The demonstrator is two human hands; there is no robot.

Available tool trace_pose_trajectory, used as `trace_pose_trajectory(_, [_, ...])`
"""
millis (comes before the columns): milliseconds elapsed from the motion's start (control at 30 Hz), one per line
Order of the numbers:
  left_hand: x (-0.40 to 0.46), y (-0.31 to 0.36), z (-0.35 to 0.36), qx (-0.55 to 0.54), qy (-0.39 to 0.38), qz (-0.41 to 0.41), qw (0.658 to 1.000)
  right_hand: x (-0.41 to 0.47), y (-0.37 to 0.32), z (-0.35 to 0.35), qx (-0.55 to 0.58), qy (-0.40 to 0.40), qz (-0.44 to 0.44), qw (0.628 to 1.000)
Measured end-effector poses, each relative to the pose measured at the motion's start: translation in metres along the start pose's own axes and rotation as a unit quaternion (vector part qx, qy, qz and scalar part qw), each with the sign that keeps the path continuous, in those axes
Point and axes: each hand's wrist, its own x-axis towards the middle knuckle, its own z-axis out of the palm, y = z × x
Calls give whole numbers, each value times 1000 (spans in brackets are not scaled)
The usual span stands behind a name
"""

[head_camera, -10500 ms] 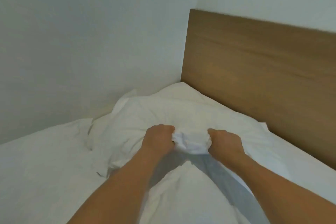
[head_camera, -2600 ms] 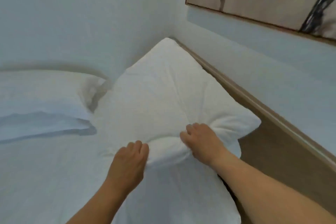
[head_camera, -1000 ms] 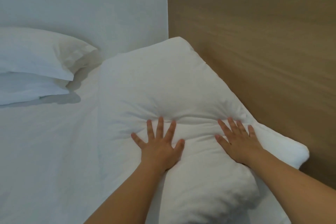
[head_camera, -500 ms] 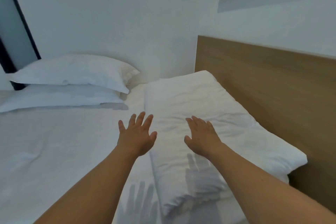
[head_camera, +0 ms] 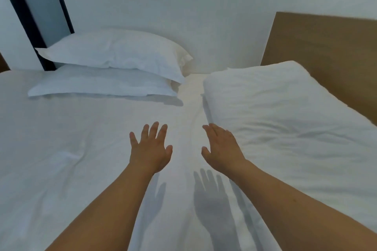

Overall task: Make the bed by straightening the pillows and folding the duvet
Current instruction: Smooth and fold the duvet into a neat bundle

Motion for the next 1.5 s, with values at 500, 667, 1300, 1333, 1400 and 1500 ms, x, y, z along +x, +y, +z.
trace_pose_trajectory(500, [258,-146,-58,156,99,-23,982,294,-47,11,-12,72,-32,997])
trace_pose_trajectory(667, [341,-226,-107,197,109,-77,971,390,-103,13,-18,68,-43,997])
trace_pose_trajectory(1300, [636,-326,-58,254,66,11,965,679,-99,111,-166,138,28,976])
trace_pose_trajectory(1333, [641,-323,-55,252,64,12,966,684,-98,114,-164,143,28,976])
trace_pose_trajectory(1400, [645,-318,-48,232,83,19,969,687,-97,117,-149,162,29,975])
trace_pose_trajectory(1500, [642,-319,-34,220,89,27,971,681,-99,127,-141,185,24,972])
